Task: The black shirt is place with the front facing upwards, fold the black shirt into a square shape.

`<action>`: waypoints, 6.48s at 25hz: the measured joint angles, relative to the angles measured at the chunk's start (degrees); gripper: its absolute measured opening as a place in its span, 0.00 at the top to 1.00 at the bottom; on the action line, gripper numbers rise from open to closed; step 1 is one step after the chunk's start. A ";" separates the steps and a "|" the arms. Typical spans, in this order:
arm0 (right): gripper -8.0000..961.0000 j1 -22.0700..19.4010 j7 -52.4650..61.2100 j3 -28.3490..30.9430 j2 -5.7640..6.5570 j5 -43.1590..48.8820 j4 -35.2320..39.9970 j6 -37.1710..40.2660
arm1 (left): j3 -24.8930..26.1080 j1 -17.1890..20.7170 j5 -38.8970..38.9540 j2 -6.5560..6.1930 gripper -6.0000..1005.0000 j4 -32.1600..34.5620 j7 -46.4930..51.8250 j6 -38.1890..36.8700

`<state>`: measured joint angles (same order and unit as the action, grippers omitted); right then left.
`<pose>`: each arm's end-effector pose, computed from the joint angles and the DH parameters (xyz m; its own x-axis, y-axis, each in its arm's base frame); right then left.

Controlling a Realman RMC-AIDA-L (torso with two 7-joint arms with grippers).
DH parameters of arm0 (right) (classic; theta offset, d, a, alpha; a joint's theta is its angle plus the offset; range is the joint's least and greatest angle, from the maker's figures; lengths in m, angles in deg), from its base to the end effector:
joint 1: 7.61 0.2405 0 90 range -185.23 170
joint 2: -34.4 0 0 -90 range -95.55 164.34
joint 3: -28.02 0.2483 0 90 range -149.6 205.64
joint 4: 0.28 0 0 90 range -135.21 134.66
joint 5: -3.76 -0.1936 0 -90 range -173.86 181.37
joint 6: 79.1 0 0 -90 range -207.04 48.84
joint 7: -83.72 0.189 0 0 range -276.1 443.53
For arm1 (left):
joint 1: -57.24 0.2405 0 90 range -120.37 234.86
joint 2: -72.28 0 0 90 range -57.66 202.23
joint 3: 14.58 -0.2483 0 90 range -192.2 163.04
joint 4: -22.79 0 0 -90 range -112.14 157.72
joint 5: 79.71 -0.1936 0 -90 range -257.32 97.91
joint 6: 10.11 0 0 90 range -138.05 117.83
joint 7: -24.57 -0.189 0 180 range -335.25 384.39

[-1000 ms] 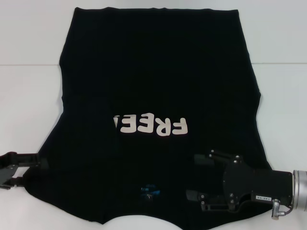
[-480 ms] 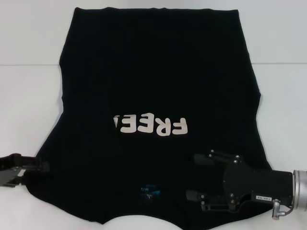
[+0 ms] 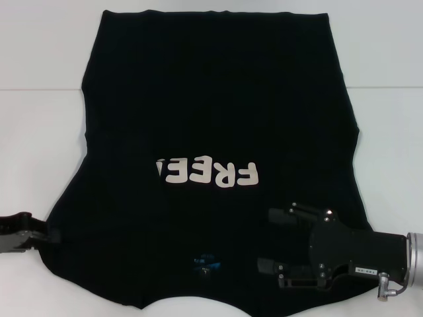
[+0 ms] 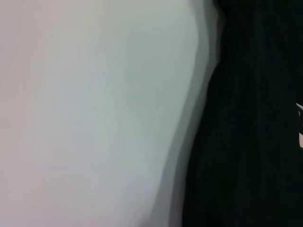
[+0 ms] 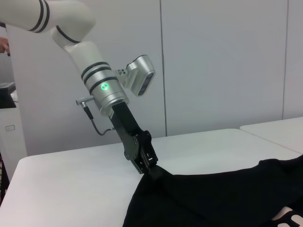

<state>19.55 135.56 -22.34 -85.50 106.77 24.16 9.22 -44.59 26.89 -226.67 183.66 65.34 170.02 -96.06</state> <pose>0.2255 0.2855 -0.0811 0.8301 -0.0930 -0.5498 -0.2241 -0.9585 -0.1762 -0.3472 0.3201 0.0265 -0.0440 0.9459 0.3216 0.9859 0.0932 -0.1390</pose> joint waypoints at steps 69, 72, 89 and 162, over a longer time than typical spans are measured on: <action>0.07 13.19 94.06 6.88 2.30 55.18 24.91 7.73 | 2.85 2.49 6.52 -0.43 0.97 -0.46 -9.13 -0.21; 0.07 13.17 93.98 6.85 2.30 55.19 24.87 7.61 | 2.85 2.53 6.53 -0.39 0.97 -0.45 -9.13 -0.18; 0.07 13.40 93.23 7.41 1.96 54.20 23.08 7.38 | 2.85 2.40 6.52 -0.19 0.97 -0.45 -9.16 -0.30; 0.96 10.50 76.64 9.90 9.52 50.48 21.83 23.77 | 2.00 3.35 6.41 -2.86 0.97 -11.28 -11.43 -23.25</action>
<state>30.06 212.20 -12.44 -75.98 157.25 45.99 32.99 -42.58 30.24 -220.26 180.79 54.06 158.59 -119.31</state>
